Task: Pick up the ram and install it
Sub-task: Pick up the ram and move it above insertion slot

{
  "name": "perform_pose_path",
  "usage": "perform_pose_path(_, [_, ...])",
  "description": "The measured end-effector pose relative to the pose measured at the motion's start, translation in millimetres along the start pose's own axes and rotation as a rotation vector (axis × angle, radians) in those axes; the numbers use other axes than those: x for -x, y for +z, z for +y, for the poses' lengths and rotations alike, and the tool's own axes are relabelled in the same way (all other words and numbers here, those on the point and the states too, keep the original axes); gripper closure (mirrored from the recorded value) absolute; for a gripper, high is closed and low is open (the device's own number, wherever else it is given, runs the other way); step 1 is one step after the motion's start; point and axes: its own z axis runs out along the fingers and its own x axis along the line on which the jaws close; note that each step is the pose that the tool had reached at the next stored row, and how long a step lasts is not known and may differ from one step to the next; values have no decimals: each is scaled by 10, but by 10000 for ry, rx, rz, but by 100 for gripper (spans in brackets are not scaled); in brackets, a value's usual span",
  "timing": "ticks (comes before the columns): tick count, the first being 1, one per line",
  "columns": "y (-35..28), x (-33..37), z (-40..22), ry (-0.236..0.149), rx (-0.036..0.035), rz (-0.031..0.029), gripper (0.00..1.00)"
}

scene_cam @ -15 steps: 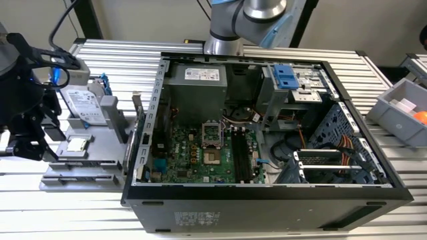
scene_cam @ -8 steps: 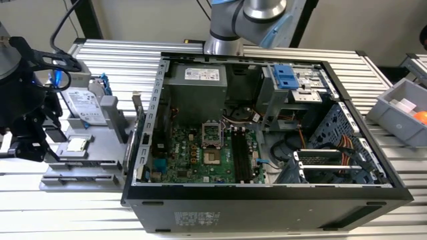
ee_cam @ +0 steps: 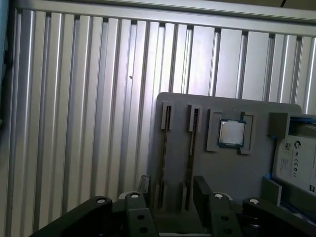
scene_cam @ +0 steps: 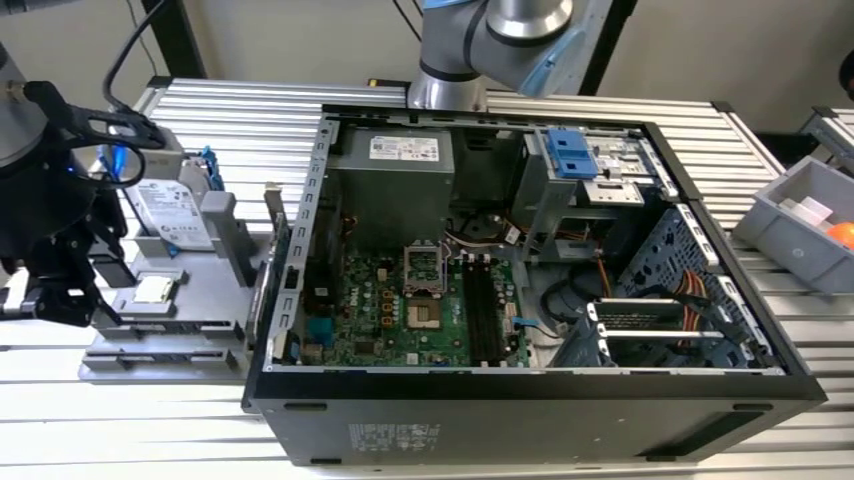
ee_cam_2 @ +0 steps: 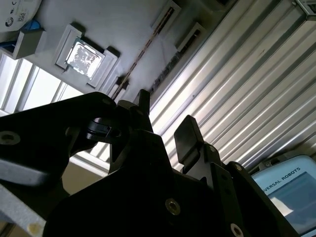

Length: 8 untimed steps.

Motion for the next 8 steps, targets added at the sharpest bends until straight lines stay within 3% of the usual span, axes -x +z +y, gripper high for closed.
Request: perform_pose_path(8, [41,0,-1,0,1,28,0])
